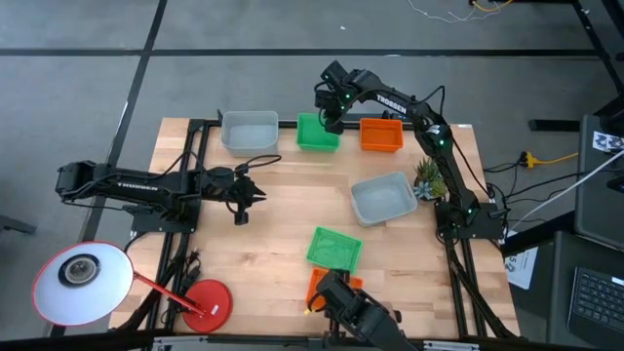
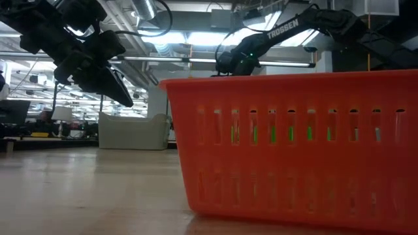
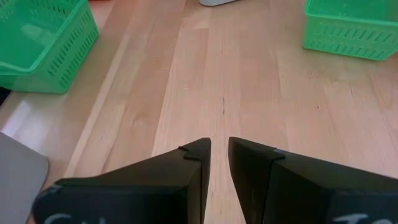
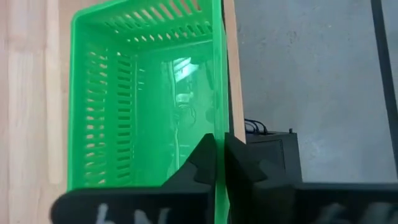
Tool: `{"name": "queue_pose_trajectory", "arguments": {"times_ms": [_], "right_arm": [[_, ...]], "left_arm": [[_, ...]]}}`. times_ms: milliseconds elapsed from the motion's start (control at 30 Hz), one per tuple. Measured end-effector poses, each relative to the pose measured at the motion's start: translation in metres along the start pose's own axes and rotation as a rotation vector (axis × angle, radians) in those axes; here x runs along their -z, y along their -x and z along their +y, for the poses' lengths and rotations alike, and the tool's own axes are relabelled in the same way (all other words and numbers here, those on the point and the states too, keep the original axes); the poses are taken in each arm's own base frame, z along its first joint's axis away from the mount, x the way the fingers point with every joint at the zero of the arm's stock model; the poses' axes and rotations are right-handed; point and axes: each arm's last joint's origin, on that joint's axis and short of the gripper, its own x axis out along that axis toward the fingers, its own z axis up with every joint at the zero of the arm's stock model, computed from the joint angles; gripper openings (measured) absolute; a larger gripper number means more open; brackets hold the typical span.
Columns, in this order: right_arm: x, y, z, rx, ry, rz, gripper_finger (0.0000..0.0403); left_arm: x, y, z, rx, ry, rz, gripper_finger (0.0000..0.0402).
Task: Stack baskets by color
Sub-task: Stack the middle green bin on top of the top green bin
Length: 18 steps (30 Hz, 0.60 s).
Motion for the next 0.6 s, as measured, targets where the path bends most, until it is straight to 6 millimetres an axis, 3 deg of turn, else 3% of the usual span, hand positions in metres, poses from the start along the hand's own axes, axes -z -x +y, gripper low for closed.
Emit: {"name": "queue_pose_trajectory", "arguments": {"times_ms": [600], "right_arm": [[-0.005,0.012,-0.003,-0.037,-0.027,-0.047,0.0004]], "left_arm": [[0.0,0.0,0.0,0.0,0.0,0.0,0.005]]}}
